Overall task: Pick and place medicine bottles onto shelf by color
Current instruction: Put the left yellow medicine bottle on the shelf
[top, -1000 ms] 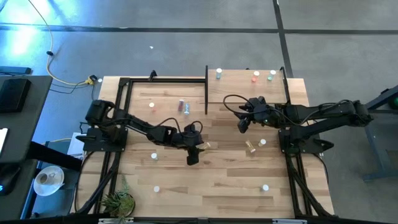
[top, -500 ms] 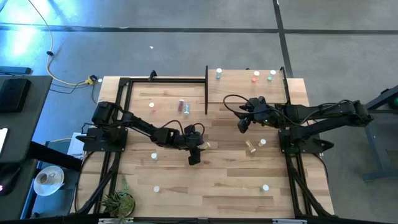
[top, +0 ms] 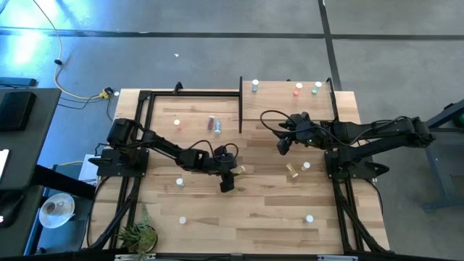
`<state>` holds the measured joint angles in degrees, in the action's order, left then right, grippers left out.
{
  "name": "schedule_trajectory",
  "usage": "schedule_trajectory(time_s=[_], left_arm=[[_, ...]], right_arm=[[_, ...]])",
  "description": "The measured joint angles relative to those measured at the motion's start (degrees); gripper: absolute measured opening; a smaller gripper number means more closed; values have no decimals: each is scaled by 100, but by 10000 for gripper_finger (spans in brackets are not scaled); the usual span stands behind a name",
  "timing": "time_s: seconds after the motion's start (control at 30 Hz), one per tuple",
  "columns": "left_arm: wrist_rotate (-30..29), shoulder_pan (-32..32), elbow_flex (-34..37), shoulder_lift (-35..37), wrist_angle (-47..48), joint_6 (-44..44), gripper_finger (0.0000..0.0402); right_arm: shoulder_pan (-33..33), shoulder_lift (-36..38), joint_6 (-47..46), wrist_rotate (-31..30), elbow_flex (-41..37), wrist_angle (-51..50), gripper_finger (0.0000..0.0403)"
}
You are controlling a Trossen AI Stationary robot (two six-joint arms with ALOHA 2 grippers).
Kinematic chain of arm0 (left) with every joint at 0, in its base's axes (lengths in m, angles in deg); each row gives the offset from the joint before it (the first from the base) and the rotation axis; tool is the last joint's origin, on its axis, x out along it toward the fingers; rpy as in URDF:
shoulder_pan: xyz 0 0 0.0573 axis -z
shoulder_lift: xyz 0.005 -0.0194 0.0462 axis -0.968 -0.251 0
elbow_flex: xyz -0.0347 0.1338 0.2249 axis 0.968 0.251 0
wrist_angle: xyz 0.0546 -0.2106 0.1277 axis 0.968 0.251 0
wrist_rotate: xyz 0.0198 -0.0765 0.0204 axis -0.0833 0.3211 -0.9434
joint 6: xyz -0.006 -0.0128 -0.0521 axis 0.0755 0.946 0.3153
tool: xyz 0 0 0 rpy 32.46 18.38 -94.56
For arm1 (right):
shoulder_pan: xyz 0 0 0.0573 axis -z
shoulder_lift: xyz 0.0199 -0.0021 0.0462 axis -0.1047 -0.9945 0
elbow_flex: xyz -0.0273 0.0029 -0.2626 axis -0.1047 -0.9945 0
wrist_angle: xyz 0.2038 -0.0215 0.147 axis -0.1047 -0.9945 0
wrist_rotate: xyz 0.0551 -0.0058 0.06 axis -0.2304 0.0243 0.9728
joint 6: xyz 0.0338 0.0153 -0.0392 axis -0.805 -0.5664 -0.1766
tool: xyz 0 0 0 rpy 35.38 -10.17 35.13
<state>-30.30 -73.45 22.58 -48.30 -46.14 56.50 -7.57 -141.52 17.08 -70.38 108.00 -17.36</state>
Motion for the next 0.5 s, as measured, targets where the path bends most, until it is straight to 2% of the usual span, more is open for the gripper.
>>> schedule_trajectory(time_s=[0.5], left_arm=[[-214,103,0,0,216,146,174]], right_arm=[[0,0,-11,15,0,-2,181]])
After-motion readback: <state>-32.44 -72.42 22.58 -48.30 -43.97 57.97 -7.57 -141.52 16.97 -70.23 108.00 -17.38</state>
